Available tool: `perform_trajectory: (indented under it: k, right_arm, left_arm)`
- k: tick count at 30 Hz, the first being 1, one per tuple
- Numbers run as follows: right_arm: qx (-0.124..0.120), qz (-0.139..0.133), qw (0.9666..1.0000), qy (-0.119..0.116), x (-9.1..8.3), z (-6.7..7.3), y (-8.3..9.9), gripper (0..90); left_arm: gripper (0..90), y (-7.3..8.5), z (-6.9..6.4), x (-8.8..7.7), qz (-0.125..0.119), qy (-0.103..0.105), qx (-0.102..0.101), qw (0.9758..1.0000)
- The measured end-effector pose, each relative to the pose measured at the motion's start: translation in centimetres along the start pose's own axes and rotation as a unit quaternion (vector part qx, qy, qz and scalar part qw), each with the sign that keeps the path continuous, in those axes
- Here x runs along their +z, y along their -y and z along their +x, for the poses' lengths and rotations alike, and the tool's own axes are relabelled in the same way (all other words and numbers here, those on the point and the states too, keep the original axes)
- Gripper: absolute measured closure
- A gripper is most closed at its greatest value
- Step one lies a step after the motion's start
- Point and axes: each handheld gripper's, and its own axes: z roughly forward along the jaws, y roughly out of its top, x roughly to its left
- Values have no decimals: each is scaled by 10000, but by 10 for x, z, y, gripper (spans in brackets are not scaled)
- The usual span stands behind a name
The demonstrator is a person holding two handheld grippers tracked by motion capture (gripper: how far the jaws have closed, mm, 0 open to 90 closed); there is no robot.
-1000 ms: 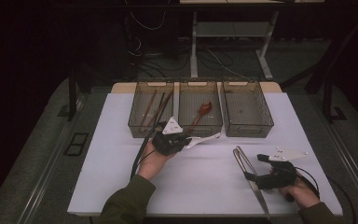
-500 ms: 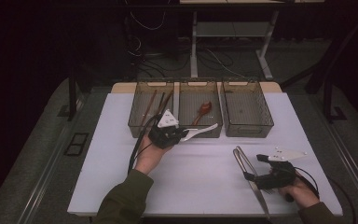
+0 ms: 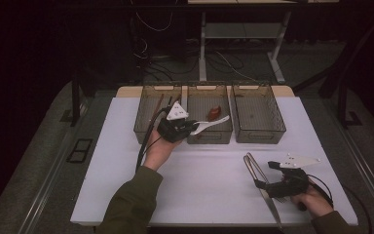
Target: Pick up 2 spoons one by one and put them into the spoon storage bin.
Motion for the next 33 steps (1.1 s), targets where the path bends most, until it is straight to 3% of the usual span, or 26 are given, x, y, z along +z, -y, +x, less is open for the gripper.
perform_trajectory:
  k: [8,11,19,21,25,31,33]
  right_arm:
    - [0,-6,10000,-2,0,0,0,98]
    - [0,-3,10000,-6,0,0,0,98]
    - [2,-10,10000,-7,0,0,0,98]
    - [8,-9,10000,-7,0,0,0,98]
    - [13,-12,10000,-4,-1,0,0,98]
    - [13,-12,10000,0,-1,0,0,98]
    - [14,-11,10000,0,-1,0,0,98]
  left_arm:
    - [813,-3,8,17,3,-146,-51,9999]
    - [814,-1,12,23,162,-189,16,9997]
    - [810,5,18,35,314,-232,-67,9992]
    - [785,6,17,37,154,-289,-229,9992]
    - [698,4,20,33,93,-242,-272,9993]
    - [644,4,19,27,89,-93,-361,9993]
    - [614,4,16,26,-75,-18,-563,9984]
